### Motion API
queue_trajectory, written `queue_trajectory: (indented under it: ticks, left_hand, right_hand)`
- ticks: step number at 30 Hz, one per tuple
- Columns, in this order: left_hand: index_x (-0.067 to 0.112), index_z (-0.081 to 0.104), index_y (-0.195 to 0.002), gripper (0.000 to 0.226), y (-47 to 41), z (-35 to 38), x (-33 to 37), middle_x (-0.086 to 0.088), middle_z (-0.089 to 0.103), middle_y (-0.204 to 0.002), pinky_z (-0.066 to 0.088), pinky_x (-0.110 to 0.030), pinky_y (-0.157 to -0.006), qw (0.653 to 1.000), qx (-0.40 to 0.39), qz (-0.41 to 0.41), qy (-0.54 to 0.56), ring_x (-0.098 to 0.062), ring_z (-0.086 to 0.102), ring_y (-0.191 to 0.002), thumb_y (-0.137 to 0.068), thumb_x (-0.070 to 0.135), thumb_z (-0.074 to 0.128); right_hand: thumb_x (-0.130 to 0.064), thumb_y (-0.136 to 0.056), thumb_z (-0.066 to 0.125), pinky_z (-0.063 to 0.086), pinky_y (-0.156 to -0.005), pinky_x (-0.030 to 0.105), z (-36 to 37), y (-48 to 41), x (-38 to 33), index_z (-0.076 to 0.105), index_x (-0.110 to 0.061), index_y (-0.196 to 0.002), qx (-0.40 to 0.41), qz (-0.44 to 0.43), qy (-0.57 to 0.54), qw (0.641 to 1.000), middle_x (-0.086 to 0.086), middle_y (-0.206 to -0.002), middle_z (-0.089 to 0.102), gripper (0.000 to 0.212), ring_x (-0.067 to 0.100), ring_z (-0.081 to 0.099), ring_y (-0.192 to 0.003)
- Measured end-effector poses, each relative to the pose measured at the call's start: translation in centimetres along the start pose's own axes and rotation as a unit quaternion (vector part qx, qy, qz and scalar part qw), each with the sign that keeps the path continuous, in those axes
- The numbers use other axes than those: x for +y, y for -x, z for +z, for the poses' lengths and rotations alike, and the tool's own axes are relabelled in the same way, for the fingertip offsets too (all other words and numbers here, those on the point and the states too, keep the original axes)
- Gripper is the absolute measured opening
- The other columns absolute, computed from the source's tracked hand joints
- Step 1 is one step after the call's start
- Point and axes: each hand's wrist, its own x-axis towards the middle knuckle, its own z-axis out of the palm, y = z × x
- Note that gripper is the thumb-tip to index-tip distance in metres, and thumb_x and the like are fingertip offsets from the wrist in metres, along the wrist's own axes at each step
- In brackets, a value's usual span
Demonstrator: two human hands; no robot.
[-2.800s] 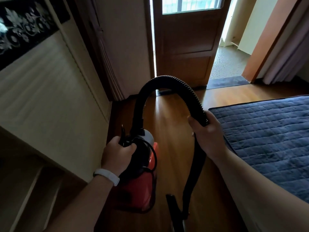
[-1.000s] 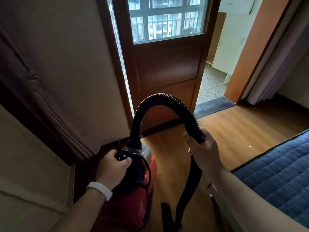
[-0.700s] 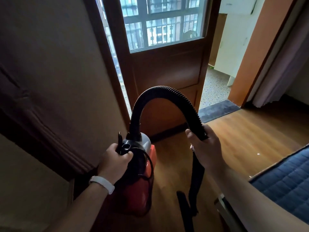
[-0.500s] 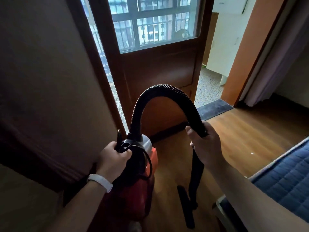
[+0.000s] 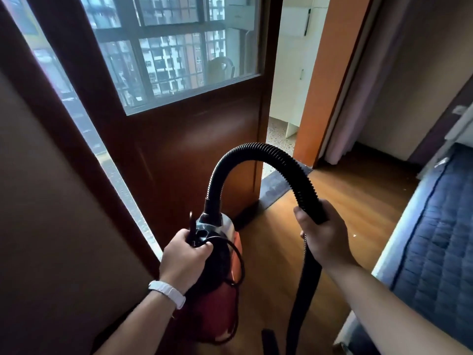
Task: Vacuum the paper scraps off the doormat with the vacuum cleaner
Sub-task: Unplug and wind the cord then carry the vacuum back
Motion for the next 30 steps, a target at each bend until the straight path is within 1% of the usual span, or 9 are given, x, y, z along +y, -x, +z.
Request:
queue_trajectory:
  ticks: [2, 4, 8, 11, 15, 17, 20, 25, 30]
  left_hand:
    - [0.024, 0.060, -0.076, 0.013, -3.5, 0.1, 0.8, 0.000, 0.068, -0.062, 0.055, -0.037, -0.056, 1.000, -0.016, 0.018, 0.000, -0.017, 0.066, -0.058, -0.071, 0.031, 0.071]
    - [0.026, 0.060, -0.077, 0.013, -5.9, 0.5, 1.6, 0.001, 0.068, -0.061, 0.052, -0.034, -0.053, 0.999, -0.033, 0.035, -0.015, -0.015, 0.066, -0.056, -0.072, 0.031, 0.071]
    - [0.030, 0.060, -0.081, 0.015, -9.8, 1.7, 3.2, 0.005, 0.068, -0.060, 0.056, -0.036, -0.056, 0.997, -0.046, 0.052, -0.020, -0.013, 0.066, -0.055, -0.072, 0.034, 0.072]
    - [0.031, 0.060, -0.078, 0.016, -12.5, 3.6, 4.6, 0.004, 0.068, -0.060, 0.058, -0.042, -0.057, 0.996, -0.071, 0.059, -0.011, -0.017, 0.067, -0.055, -0.067, 0.038, 0.071]
    - [0.029, 0.060, -0.074, 0.017, -15.6, 7.0, 6.8, 0.002, 0.068, -0.062, 0.058, -0.046, -0.057, 0.994, -0.090, 0.064, 0.001, -0.021, 0.068, -0.055, -0.063, 0.040, 0.068]
    - [0.026, 0.060, -0.073, 0.016, -17.3, 9.1, 8.2, 0.001, 0.069, -0.063, 0.058, -0.047, -0.057, 0.993, -0.098, 0.059, -0.002, -0.021, 0.067, -0.055, -0.064, 0.037, 0.069]
    - [0.023, 0.060, -0.072, 0.017, -19.7, 12.7, 10.6, 0.001, 0.069, -0.063, 0.058, -0.047, -0.058, 0.993, -0.105, 0.054, -0.013, -0.021, 0.067, -0.056, -0.065, 0.035, 0.069]
    - [0.024, 0.060, -0.073, 0.022, -23.7, 19.0, 16.0, 0.003, 0.069, -0.062, 0.058, -0.045, -0.058, 0.989, -0.120, 0.066, -0.053, -0.020, 0.068, -0.055, -0.060, 0.041, 0.066]
    - [0.024, 0.059, -0.075, 0.019, -27.3, 24.9, 21.5, 0.003, 0.069, -0.065, 0.057, -0.044, -0.058, 0.986, -0.118, 0.100, -0.068, -0.018, 0.067, -0.057, -0.065, 0.038, 0.068]
  right_hand:
    - [-0.032, -0.087, 0.071, 0.045, -0.051, 0.022, 1.2, -1.6, 0.1, 0.058, -0.035, -0.080, 0.036, -0.001, 0.003, 0.999, -0.002, -0.066, 0.063, 0.014, 0.018, 0.060, -0.055]
    - [-0.033, -0.087, 0.069, 0.046, -0.052, 0.026, 1.6, -2.8, 0.6, 0.058, -0.037, -0.081, 0.057, 0.001, 0.012, 0.998, 0.001, -0.068, 0.063, 0.013, 0.020, 0.060, -0.055]
    - [-0.024, -0.091, 0.071, 0.047, -0.052, 0.027, 1.9, -5.3, 1.4, 0.059, -0.028, -0.085, 0.090, 0.018, 0.012, 0.996, -0.006, -0.062, 0.062, 0.015, 0.018, 0.060, -0.051]
    - [-0.034, -0.086, 0.070, 0.048, -0.049, 0.026, 2.1, -7.6, 2.5, 0.059, -0.021, -0.089, 0.113, 0.030, 0.003, 0.993, -0.007, -0.061, 0.060, 0.018, 0.019, 0.060, -0.049]
    - [-0.043, -0.082, 0.068, 0.048, -0.049, 0.030, 2.3, -11.4, 4.6, 0.058, -0.022, -0.087, 0.137, 0.044, -0.016, 0.989, -0.001, -0.062, 0.060, 0.024, 0.024, 0.061, -0.050]
    - [-0.039, -0.082, 0.068, 0.047, -0.049, 0.028, 2.3, -13.9, 6.0, 0.058, -0.019, -0.088, 0.146, 0.051, -0.018, 0.988, 0.005, -0.063, 0.060, 0.023, 0.024, 0.060, -0.049]
    - [-0.037, -0.084, 0.068, 0.047, -0.049, 0.027, 1.7, -18.0, 8.4, 0.058, -0.018, -0.089, 0.151, 0.059, -0.023, 0.986, 0.005, -0.064, 0.061, 0.022, 0.024, 0.060, -0.050]
    - [-0.022, -0.093, 0.069, 0.046, -0.050, 0.030, -1.8, -25.6, 11.4, 0.059, -0.009, -0.092, 0.177, 0.111, -0.084, 0.974, 0.015, -0.067, 0.059, 0.017, 0.019, 0.057, -0.049]
    - [-0.023, -0.094, 0.068, 0.045, -0.050, 0.031, -5.6, -32.4, 14.2, 0.058, -0.013, -0.086, 0.188, 0.108, -0.075, 0.973, 0.010, -0.058, 0.057, 0.016, 0.019, 0.055, -0.048]
